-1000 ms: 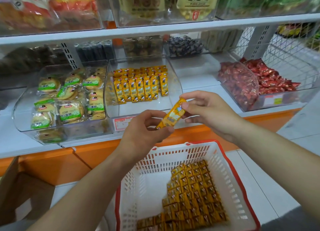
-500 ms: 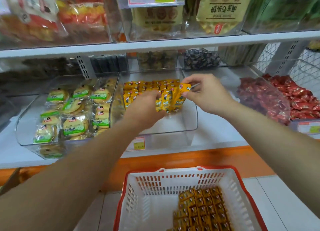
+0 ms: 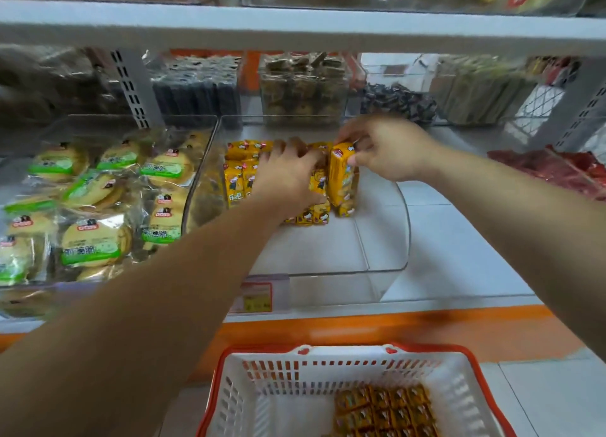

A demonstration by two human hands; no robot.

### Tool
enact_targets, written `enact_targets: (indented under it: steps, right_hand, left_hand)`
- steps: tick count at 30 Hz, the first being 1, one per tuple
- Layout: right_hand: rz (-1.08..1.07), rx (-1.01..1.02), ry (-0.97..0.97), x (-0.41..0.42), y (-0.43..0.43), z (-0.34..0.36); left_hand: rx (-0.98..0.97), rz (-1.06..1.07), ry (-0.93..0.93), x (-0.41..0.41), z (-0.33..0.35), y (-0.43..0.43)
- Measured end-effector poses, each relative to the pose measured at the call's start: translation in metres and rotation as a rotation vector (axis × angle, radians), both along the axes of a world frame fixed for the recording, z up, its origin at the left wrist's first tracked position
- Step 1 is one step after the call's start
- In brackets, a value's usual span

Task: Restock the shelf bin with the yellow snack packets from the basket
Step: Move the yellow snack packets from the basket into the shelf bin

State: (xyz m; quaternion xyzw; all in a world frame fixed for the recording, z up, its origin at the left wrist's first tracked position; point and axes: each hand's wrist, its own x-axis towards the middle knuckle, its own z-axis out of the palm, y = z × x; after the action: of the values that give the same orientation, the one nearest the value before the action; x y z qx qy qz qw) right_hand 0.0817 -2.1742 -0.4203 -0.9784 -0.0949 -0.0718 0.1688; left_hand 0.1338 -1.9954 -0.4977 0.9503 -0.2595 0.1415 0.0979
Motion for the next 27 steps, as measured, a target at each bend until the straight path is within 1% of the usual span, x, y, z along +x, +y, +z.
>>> enact_targets:
  steps: [3, 6, 12, 18, 20, 24, 27]
  right_hand:
    - [0.021, 0.043, 0.024, 0.002, 0.0, 0.001]
    - [-0.006, 0.003, 0.019, 0.005, 0.001, -0.002]
    - [-0.107, -0.196, -0.023, 0.01, 0.005, 0.0]
    - [-0.079, -0.47, 0.085, 0.021, 0.027, -0.005]
    - [-0.07, -0.518, 0.137, 0.026, 0.032, -0.008]
    - [-0.075, -0.529, 0.124, 0.03, 0.031, -0.011]
    - [-0.113, -0.43, 0.056, 0.026, 0.027, -0.01]
  left_hand:
    - [-0.056, 0.048, -0.008, 0.001, -0.003, 0.004]
    - [-0.078, 0.069, -0.018, 0.001, -0.004, 0.004]
    - [-0.101, 0.077, -0.001, 0.001, -0.006, 0.006]
    - [-0.108, 0.062, -0.012, 0.002, -0.007, 0.006]
    - [-0.107, 0.057, -0.011, 0.002, -0.009, 0.006]
    - [-0.108, 0.049, -0.021, 0.004, -0.009, 0.007]
    - [-0.064, 0.059, -0.028, 0.004, -0.009, 0.005]
